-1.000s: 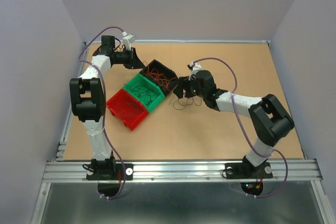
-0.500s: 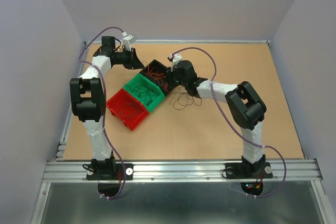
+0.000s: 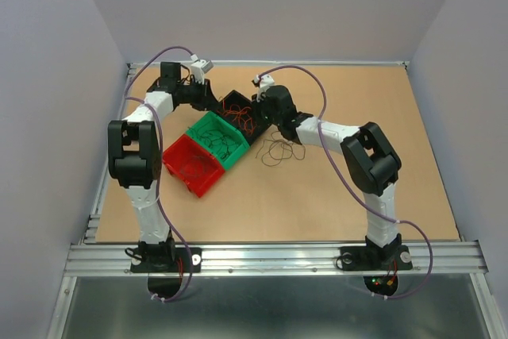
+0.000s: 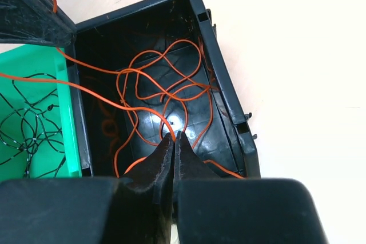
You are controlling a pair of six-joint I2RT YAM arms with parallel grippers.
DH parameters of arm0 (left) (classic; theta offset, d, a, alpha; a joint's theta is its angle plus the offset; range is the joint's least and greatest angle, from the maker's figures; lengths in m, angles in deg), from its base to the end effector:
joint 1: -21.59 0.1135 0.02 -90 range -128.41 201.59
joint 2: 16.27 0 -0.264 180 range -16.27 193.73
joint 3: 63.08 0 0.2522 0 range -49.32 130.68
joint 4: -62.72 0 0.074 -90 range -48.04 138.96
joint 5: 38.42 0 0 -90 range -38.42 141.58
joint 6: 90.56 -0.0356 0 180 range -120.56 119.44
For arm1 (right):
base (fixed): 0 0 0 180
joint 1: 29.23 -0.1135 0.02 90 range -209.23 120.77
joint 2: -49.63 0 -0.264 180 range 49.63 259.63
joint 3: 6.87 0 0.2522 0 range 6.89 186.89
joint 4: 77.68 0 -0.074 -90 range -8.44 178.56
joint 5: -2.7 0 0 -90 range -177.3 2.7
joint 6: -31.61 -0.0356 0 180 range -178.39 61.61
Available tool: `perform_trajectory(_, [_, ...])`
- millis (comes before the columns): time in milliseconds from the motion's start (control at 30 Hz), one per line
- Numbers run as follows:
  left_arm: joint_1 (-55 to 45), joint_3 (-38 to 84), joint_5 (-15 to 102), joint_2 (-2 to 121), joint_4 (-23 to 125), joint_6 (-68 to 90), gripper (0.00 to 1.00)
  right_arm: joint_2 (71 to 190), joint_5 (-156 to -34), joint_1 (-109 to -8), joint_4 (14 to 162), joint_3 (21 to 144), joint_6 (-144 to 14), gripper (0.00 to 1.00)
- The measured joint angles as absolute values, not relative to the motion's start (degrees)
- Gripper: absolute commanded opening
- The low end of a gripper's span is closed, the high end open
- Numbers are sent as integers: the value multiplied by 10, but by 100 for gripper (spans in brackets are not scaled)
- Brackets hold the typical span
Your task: Untangle the cables
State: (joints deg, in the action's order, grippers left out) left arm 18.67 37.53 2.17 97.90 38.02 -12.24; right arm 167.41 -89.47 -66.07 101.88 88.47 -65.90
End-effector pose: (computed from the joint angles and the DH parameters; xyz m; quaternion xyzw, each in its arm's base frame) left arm 0.4476 -0.0499 0.2351 0.2848 0.7876 -0.3447 0.4240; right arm 0.3810 0.2871 0.2082 -0.2211 0.8034 0.2232 0.5059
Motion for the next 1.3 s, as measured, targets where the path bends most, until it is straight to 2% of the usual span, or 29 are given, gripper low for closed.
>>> perform_trajectory(267, [170,322,83,939,435,-121,0,1699,-863,-661,1009,929,-663,1])
perform_trajectory(500, [128,295,165,904,465,-132,0,1740,-785,-688,984,952,-642,1])
perform_trajectory(567, [107,287,194,898,471,-138,0,1752,-762,-704,964,952,-642,4])
perform_trajectory(667, [82,282,223,896,478,-143,0,1765,-742,-720,946,952,-644,37])
perform_trajectory(733, [70,281,239,896,479,-145,0,1764,-740,-722,933,951,-652,49])
perform_trajectory(900, [72,281,269,904,483,-144,0,1719,-741,-720,916,920,-685,53])
perform_trajectory(1133, [66,283,313,921,481,-154,0,1529,-740,-719,923,837,-730,57])
perform_trajectory(1300, [28,281,356,921,484,-184,0,1438,-741,-719,934,766,-772,58])
